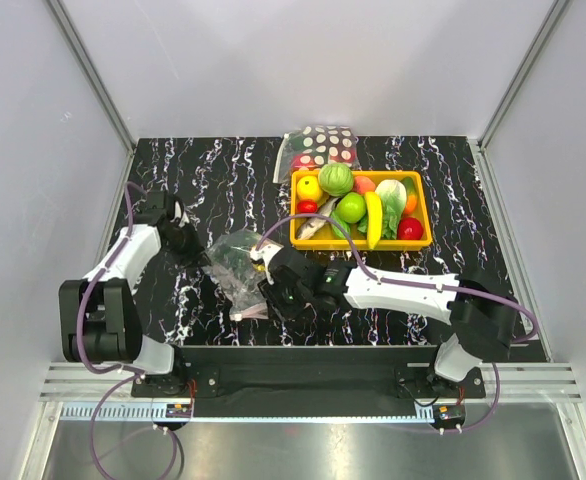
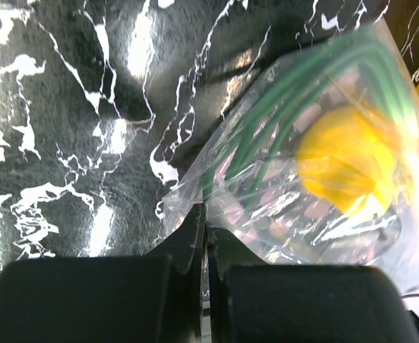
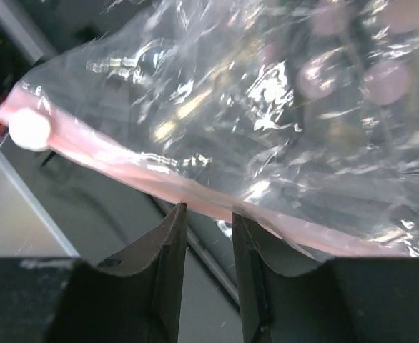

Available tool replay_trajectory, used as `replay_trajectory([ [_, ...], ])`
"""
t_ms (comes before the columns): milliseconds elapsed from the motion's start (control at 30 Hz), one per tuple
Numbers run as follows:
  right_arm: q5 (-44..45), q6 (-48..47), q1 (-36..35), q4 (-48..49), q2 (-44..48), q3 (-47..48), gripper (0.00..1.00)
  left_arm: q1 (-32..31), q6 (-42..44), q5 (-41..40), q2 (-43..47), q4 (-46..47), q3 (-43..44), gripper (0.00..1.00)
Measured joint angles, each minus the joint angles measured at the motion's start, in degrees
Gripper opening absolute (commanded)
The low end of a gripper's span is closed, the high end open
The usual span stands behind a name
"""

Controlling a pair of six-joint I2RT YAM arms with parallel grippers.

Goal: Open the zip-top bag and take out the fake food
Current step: Pick up the fake fruit from the zipper food storage bag.

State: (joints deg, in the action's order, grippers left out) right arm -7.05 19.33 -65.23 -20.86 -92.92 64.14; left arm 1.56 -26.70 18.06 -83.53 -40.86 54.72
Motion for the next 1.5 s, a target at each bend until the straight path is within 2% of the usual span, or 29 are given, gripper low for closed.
replay_trajectory([
  [367, 18.1, -0.5, 0.0, 8.2, -0.9, -0.6, 0.38, 0.0, 0.2, 0.2, 7.2, -1.6, -4.5, 0.00],
  [633, 21.1, -1.4, 1.0, 17.2, -4.7, -2.8, 0.38, -0.1, 1.2, 0.7, 12.0, -5.2, -6.7, 0.00],
  [700, 21.2, -1.4, 1.6, 20.0, -4.7, -4.2, 0.39, -0.4, 1.7, 0.9, 13.5, -6.6, -7.0, 0.15],
  [800, 21.2, -1.6, 2.3, 23.3, -4.7, -6.0, 0.40, -0.8, 3.1, 1.4, 15.3, -8.4, -7.0, 0.51],
  [900, 21.4, -2.1, 2.4, 25.5, -4.6, -7.3, 0.42, -0.9, 4.1, 1.5, 16.7, -10.8, -5.6, 0.57],
  [1000, 21.4, -3.0, 2.4, 26.3, -4.1, -7.9, 0.43, -0.9, 4.7, 1.3, 16.1, -12.5, -0.3, 0.62],
  [1033, 21.4, -3.3, 2.5, 26.5, -3.8, -8.0, 0.44, -0.9, 4.7, 1.2, 15.8, -12.3, 1.9, 0.68],
  [1067, 21.4, -3.6, 2.6, 26.8, -3.7, -8.0, 0.44, -1.0, 4.8, 1.2, 15.5, -11.9, 3.6, 0.69],
  [1267, 21.0, -5.3, 4.2, 27.3, -2.1, -8.0, 0.45, -1.7, 3.9, 1.4, 11.5, -4.2, 9.5, 0.71],
  [1500, 19.3, -5.7, 7.0, 27.2, -1.9, -7.9, 0.45, -9.2, 4.5, 1.3, -0.3, 1.1, 11.2, 0.72],
])
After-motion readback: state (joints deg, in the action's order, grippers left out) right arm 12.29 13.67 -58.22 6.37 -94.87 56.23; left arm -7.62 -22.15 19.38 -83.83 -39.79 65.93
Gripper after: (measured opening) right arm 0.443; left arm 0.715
